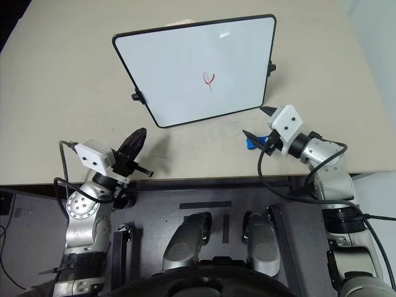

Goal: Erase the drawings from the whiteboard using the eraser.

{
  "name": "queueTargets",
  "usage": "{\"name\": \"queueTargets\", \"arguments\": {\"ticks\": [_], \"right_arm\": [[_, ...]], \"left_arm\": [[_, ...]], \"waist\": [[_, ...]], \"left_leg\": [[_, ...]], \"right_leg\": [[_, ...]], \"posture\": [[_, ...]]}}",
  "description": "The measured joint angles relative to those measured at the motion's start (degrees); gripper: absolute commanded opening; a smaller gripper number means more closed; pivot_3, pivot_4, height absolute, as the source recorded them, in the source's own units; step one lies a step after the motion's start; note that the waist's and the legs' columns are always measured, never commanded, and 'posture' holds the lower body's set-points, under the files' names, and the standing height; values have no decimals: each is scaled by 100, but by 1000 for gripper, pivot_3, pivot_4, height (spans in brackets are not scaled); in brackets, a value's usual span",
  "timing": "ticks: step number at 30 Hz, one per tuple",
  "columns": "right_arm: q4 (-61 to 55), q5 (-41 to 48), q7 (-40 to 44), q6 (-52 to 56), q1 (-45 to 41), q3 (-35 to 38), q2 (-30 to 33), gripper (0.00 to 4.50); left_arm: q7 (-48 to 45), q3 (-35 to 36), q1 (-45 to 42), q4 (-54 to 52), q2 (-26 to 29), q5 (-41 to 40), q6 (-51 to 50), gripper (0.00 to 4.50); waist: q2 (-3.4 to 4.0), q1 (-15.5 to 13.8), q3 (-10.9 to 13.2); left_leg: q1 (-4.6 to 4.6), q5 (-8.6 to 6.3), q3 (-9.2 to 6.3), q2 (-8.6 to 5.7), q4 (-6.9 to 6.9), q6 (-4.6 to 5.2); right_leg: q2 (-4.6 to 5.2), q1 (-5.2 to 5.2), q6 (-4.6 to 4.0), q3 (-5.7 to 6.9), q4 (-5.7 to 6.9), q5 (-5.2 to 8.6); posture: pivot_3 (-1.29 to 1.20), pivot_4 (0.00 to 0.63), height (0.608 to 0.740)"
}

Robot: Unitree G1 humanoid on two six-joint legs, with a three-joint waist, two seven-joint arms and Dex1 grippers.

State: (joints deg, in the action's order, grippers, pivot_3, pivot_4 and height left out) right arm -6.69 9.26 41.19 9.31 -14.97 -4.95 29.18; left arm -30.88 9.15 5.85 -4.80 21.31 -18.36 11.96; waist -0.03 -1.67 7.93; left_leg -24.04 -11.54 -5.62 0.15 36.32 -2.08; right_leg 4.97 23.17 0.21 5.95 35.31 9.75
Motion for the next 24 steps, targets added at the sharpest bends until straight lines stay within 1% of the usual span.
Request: {"name": "queueTargets", "arguments": {"ticks": [9, 14, 18, 20, 24], "right_arm": [[104, -4, 17, -73, -193, -1, 27, 4005], [77, -7, 165, -82, -185, -13, 225, 4005], [69, 6, 352, 128, -153, -24, 356, 4005], [41, 44, 460, 300, -117, -50, 372, 4005], [-83, 164, 693, 625, -160, -107, 458, 4005]], "left_arm": [[21, -33, -187, 0, -125, 33, 15, 0], [30, -130, -200, 20, -256, 128, 54, 0], [65, -165, -125, 18, -393, 218, 134, 0], [85, -255, 43, -25, -441, 257, 177, 0], [111, -362, 199, -343, -445, 262, 157, 0]], "waist": [[0, 3, 0], [0, 2, 0], [0, 3, 0], [0, 5, 0], [-1, 3, 0]], "left_leg": [[0, 7, 3, -1, 0, 3], [-1, 4, 4, -3, 1, 5], [-2, 2, 6, -3, -4, 4], [-2, 1, 8, -3, -4, 3], [-2, 2, 8, -2, -5, 4]], "right_leg": [[-1, 0, -3, -8, 3, -2], [-1, 0, -9, -11, -1, -5], [-1, -1, -1, -13, -2, 0], [-3, -1, 27, -14, -2, 17], [-13, 0, 31, -23, -3, 19]], "posture": [[0, 150, 740], [0, 150, 740], [0, 150, 740], [0, 150, 740], [0, 150, 740]]}}
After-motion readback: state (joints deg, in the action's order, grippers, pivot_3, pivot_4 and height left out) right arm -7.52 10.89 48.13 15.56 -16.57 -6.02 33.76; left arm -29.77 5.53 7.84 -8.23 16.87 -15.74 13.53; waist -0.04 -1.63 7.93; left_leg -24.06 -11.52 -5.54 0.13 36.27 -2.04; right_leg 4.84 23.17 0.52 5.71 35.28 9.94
